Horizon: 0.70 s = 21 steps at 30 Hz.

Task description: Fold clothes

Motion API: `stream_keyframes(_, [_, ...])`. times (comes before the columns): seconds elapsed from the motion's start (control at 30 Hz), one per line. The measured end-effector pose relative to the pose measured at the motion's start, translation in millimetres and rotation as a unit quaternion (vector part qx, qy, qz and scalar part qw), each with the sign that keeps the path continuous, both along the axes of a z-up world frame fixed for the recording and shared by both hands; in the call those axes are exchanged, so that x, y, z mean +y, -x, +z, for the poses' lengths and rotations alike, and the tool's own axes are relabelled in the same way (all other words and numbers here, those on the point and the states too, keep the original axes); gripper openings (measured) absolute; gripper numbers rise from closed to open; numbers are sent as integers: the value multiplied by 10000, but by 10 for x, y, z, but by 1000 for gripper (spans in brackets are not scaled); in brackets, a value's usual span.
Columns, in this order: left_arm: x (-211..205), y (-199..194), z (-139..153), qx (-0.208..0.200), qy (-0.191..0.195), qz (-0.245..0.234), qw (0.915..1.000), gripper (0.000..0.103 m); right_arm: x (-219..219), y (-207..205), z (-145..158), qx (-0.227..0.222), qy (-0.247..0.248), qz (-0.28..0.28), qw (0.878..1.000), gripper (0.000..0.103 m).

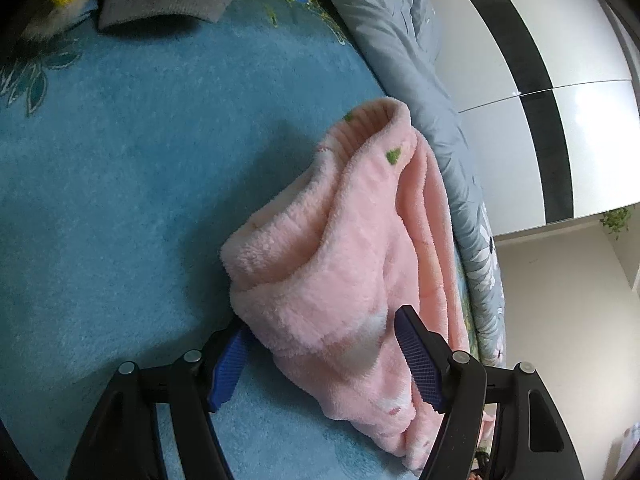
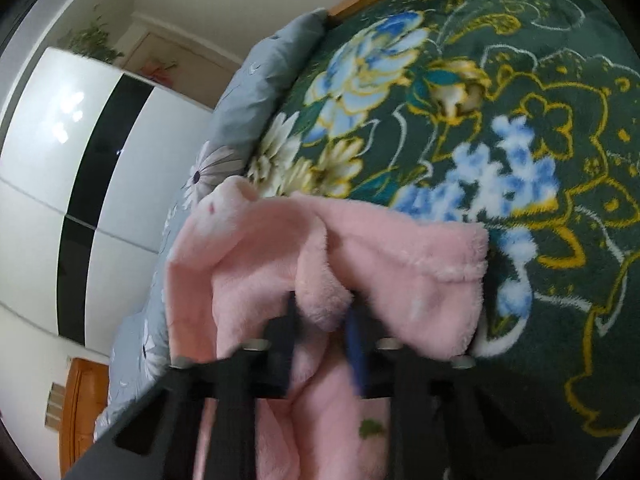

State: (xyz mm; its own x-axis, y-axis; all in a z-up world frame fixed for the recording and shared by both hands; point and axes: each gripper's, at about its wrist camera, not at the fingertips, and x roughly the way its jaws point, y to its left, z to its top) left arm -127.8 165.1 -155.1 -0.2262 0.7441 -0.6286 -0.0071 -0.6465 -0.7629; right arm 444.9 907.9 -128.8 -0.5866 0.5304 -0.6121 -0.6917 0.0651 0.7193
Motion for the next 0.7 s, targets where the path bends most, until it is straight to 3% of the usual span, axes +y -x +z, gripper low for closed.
stream_keyframes(0.07, [-17,8,5,-21,2,-22,10000,74,-4,-49,150,-132,-167,71,9997,8])
stream_keyframes(0.17, [-50,8,-9,-40,-10,-26,10000,74,24,-185,558,-686,-711,78,9951,7])
stream_keyframes(0.3, [-208,-34,-60,-1,-12,14,10000,74,90,-308,679,-1125,-712,208,9909,7])
stream_keyframes(0.37, [-226,-51,-67,5,0,51,10000,74,117,-304,527,-1438,-449,268,9882,7])
stream_keyframes(0.53, [-195,-65,-62,-30,45,19,10000,74,61,-409,228,-1190,-298,339,9919,11])
stream_keyframes(0.6, [-196,-65,-61,-34,46,25,10000,74,10,-478,283,-1079,-391,362,9927,22])
stream_keyframes(0.67, [-193,-73,-62,-13,51,30,10000,74,-68,-535,373,-1108,-564,399,9914,43])
stream_keyframes(0.7, [-192,-80,-65,5,47,38,10000,74,-103,-550,397,-1140,-624,420,9906,46])
